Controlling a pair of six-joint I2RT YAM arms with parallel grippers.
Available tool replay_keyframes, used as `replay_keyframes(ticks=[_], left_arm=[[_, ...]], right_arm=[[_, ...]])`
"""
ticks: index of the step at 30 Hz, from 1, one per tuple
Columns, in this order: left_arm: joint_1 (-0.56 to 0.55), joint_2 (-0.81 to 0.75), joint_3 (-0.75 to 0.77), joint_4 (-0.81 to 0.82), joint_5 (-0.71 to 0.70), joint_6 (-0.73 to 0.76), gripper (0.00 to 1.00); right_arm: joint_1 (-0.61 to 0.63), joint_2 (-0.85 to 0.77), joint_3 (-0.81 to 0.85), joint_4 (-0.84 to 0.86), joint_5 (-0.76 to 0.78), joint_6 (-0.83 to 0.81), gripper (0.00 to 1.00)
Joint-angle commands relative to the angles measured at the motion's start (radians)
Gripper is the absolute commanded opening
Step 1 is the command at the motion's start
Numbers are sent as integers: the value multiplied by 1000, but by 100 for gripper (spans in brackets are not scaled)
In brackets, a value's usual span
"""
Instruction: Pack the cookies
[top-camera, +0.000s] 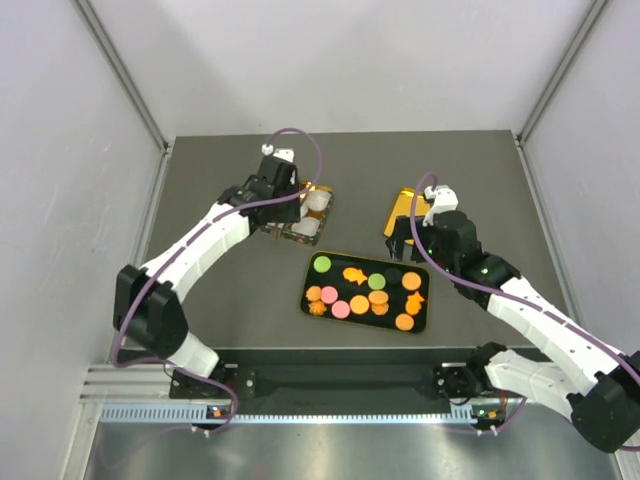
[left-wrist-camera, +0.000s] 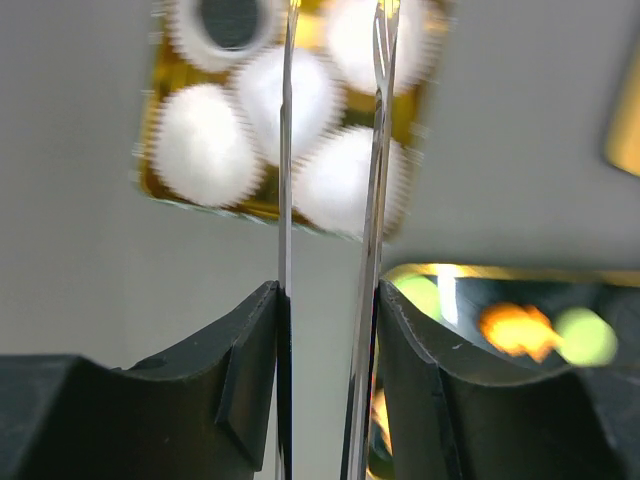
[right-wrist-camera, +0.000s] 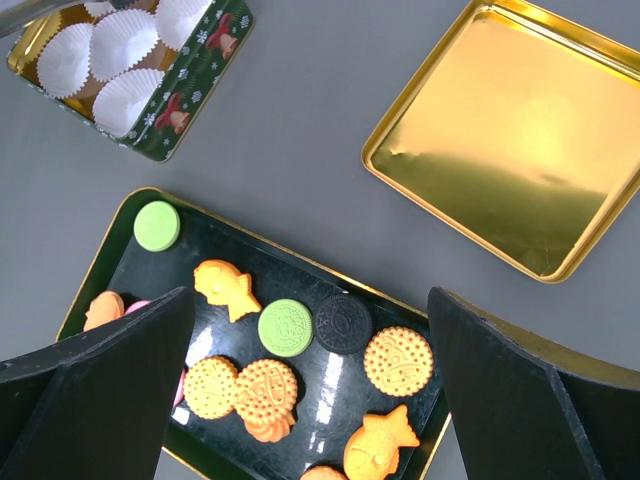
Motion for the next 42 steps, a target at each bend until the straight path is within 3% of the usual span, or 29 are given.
replay_keyframes(ticks=[1, 14, 24, 42], left_arm=[[-68, -157, 4, -43, 60, 14, 47], [-344, -393, -250, -169, 97, -104, 46], [-374, -465, -306, -264, 90, -132, 47], [-374, -390, -350, -191, 11, -141, 50]], right_arm=[[-4, -20, -6, 25, 1, -18, 100], [-4, -3, -2, 23, 4, -19, 100], [-4, 6, 0, 23, 4, -22, 100], [-4, 2, -5, 25, 4, -22, 100]])
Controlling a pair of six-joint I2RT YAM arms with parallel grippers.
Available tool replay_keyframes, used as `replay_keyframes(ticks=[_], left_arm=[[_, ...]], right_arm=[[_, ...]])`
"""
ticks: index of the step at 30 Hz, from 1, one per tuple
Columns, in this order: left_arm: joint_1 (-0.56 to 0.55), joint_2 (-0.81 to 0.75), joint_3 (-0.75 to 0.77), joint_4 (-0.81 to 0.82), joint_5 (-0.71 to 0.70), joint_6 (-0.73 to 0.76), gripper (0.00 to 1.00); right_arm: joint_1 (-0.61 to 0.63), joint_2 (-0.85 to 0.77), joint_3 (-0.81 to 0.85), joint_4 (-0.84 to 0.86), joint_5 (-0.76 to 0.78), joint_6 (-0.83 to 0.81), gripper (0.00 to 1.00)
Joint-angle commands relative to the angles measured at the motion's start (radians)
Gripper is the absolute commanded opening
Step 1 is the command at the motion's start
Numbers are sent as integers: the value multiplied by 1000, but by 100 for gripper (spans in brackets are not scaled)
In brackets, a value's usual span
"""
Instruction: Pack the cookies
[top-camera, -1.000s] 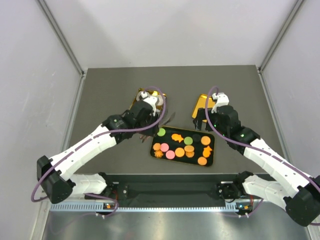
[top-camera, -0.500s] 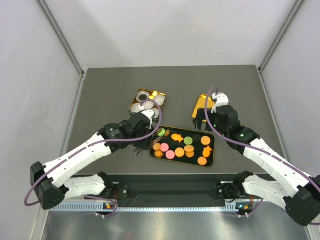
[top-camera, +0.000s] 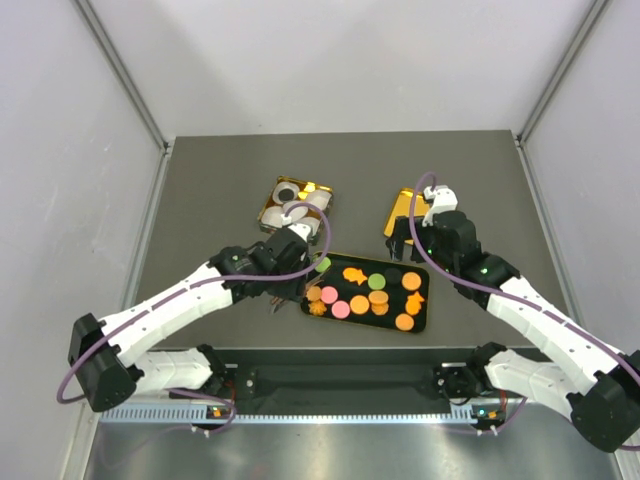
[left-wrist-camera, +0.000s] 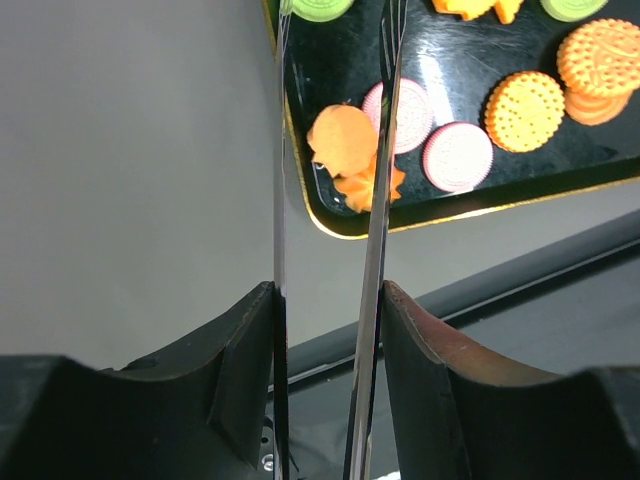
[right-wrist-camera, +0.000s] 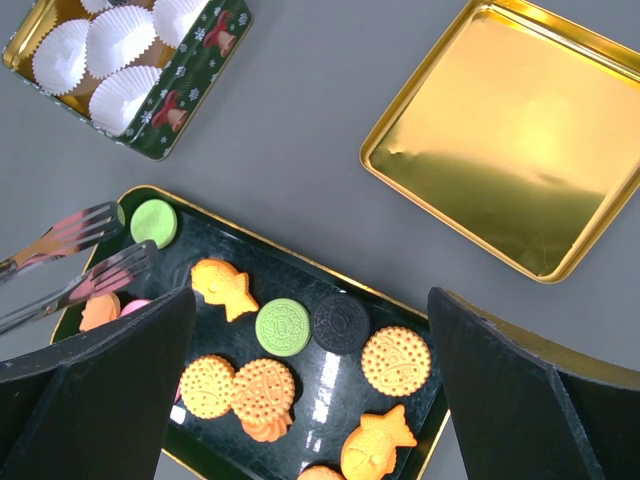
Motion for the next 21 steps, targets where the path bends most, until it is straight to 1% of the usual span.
replay_keyframes(ticks=[1, 21], left_arm=[[-2, 6, -7, 50, -44, -9, 50], [-2, 58, -10, 76, -52, -9, 51]], right_arm=[[-4, -2, -5, 25, 4, -13, 100], [-4, -11, -8, 25, 5, -15, 100]])
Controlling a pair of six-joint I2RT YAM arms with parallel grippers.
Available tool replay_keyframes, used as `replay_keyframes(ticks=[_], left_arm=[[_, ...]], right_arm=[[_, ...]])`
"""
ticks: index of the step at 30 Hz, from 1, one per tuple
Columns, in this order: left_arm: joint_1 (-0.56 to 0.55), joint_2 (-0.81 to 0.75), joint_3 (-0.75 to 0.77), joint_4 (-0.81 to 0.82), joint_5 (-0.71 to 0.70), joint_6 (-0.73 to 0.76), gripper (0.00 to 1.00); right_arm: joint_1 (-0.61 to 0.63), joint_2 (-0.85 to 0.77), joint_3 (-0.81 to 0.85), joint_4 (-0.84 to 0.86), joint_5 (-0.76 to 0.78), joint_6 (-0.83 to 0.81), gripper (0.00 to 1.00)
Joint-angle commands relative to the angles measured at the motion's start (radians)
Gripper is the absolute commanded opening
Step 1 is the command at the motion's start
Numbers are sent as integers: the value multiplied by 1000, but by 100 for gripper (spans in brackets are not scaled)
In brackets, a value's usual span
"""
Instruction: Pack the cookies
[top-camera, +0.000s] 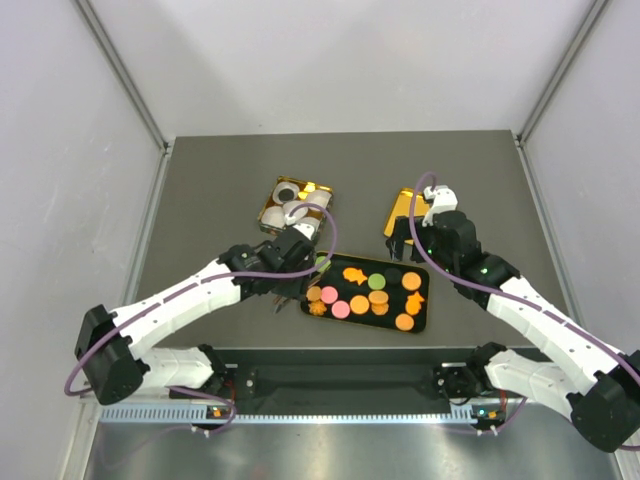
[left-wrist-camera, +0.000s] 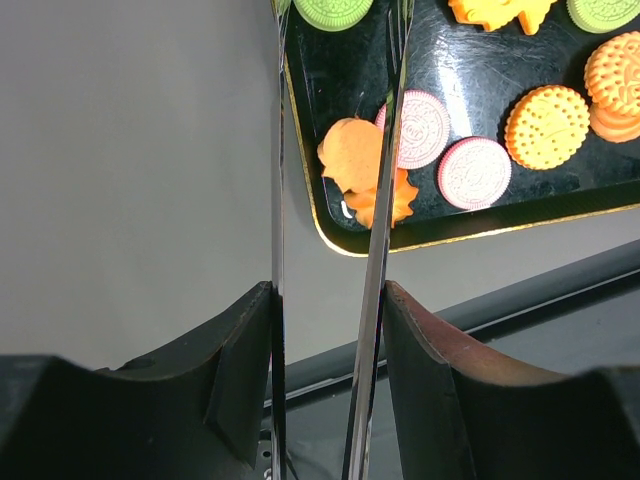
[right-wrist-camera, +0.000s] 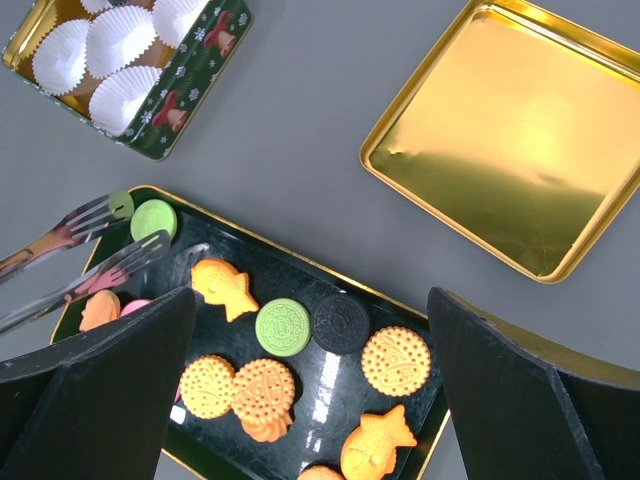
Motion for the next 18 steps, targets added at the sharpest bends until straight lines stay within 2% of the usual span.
replay_keyframes(ticks=[1, 18], left_arm=[[-2, 7, -5, 47, -18, -8, 51], [-5, 57, 34, 53, 12, 17, 50]], right_arm=[[-4, -13, -6, 25, 5, -15, 100], [-4, -16, -8, 24, 13, -15, 100]])
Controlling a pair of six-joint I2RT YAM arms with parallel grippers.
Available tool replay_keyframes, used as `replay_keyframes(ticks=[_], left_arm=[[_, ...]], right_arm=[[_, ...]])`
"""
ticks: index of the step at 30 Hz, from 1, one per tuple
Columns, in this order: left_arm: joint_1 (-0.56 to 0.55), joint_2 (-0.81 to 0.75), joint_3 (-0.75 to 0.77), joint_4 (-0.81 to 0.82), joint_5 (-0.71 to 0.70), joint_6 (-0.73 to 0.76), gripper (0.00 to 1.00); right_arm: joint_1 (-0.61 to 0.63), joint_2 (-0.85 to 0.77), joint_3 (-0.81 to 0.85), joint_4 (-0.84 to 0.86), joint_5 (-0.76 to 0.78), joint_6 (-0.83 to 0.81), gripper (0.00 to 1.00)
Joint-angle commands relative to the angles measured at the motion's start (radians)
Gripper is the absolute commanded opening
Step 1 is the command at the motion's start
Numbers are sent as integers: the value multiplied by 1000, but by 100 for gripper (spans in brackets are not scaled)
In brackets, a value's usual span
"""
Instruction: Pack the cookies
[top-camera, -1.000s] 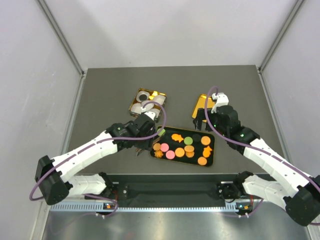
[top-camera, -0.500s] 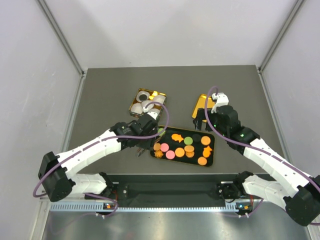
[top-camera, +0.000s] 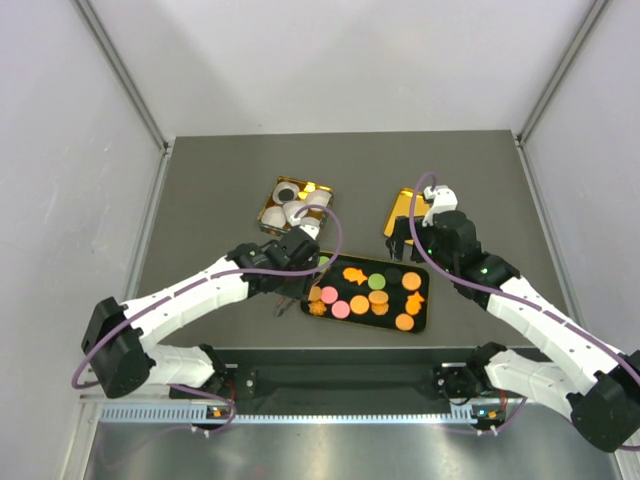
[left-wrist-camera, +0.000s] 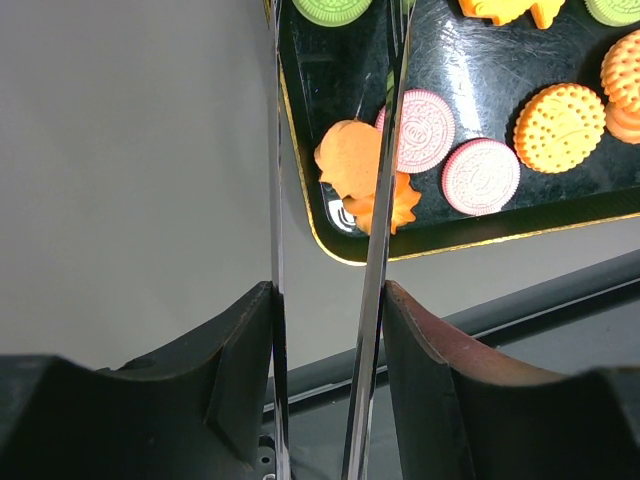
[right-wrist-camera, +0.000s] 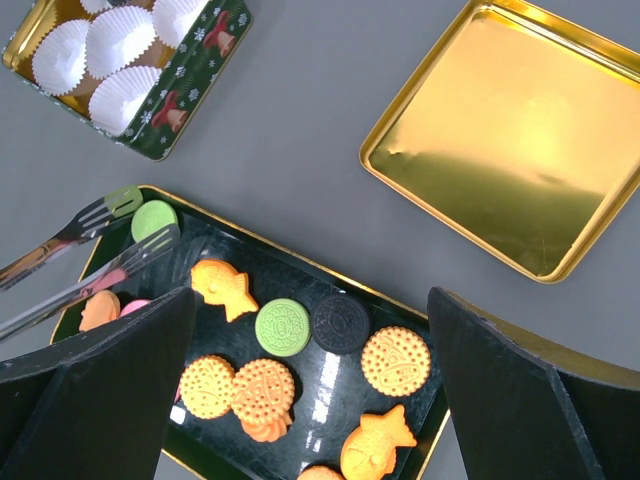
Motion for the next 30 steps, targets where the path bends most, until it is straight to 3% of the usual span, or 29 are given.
replay_keyframes(ticks=[1, 30], left_arm=[[-5, 5, 33, 32, 5, 14, 50], [-11, -27, 119, -37, 17, 46, 39]], right_arm=[[-5, -17, -6, 25, 12, -16, 100], [-4, -31, -9, 24, 15, -16, 100]])
